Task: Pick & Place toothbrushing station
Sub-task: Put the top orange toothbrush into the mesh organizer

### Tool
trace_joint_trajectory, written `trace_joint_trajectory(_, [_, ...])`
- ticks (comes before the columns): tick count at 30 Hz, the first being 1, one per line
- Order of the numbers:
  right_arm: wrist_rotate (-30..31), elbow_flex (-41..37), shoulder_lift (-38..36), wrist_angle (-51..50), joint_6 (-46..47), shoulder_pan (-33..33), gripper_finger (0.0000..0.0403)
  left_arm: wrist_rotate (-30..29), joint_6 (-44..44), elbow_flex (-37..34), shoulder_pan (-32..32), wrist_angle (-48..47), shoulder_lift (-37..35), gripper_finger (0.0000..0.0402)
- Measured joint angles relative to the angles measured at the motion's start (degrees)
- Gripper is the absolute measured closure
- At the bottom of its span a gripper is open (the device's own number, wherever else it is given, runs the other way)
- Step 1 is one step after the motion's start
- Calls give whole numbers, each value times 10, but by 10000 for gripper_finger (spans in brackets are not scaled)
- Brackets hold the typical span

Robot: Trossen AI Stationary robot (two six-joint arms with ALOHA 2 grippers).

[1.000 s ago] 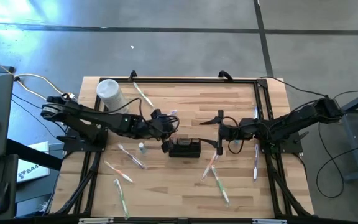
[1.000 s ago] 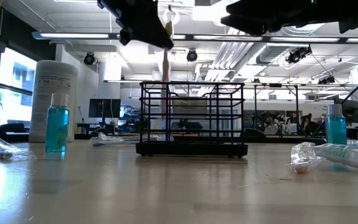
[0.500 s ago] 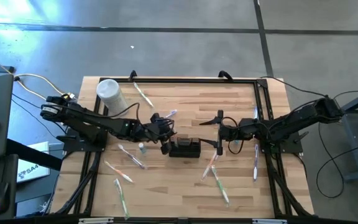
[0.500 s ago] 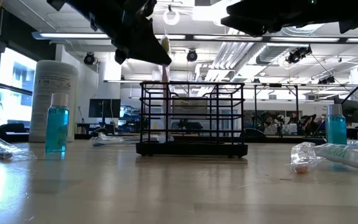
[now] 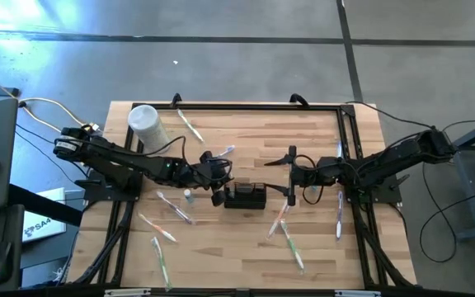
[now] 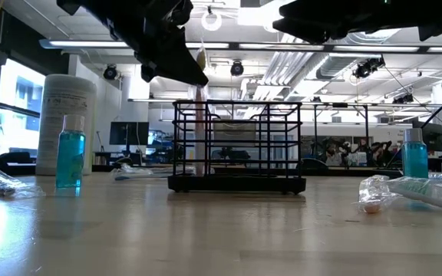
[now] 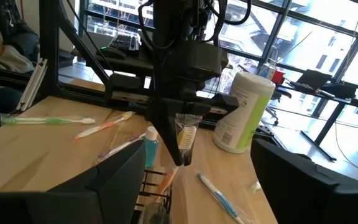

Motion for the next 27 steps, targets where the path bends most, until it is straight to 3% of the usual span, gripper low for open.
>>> trace_joint_trajectory(14, [0,0,0,0,0,0,120,-14,-8,0,0,-9,2,392])
trace_joint_trajectory(27, [0,0,0,-1,0,0,120,-11,-11,-1,0,-12,3,324])
